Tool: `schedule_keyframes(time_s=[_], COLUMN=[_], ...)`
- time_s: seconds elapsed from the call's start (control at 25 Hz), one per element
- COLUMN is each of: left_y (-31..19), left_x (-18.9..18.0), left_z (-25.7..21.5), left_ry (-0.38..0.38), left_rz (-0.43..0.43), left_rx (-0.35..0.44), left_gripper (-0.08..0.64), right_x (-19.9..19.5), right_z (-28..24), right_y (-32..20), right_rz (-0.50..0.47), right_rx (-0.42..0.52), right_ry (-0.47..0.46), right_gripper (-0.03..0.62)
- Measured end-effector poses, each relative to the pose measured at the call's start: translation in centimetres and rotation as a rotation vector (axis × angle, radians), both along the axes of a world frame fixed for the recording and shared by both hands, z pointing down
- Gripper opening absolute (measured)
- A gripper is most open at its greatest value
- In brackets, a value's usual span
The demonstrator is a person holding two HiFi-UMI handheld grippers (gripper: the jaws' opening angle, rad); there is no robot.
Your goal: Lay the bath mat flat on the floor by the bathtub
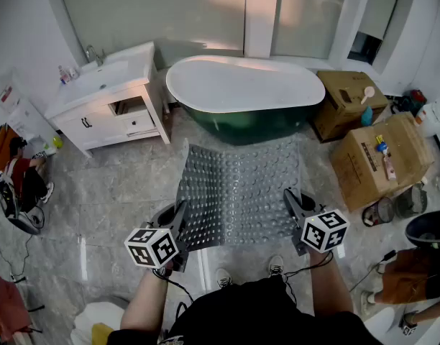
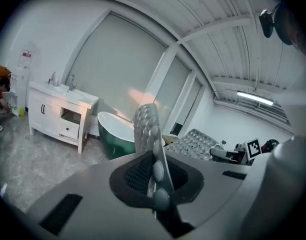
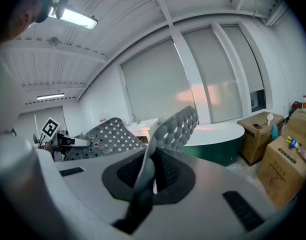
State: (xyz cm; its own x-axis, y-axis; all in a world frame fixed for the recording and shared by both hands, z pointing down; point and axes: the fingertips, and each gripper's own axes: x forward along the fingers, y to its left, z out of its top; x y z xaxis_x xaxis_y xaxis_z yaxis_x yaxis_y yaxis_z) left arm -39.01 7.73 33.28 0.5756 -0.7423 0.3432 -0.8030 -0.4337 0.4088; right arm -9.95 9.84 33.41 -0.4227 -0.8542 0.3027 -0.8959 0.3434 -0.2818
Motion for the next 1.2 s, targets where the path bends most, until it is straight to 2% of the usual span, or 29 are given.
schedule_keyframes(time_s=[0.72,1.2], left_y=[-0.8,-0.8], left_x=[1.5,7.1], left_z=[1.4,1.8], left_ry=[0.001,0.003], left_rz=[-0.013,-0.039], left_rx=[-0.027,-0.045], left_gripper=[0.031,0.031], right_x=[1.3,7.1], right_z=[1.2,2.0], right_y=[-0.6,-1.3], right_rz=[-0.015,-0.029], right_rx=[-0.006,-0.024], right_ry=[-0.001,-0.007], right_gripper=[0.028,0.028])
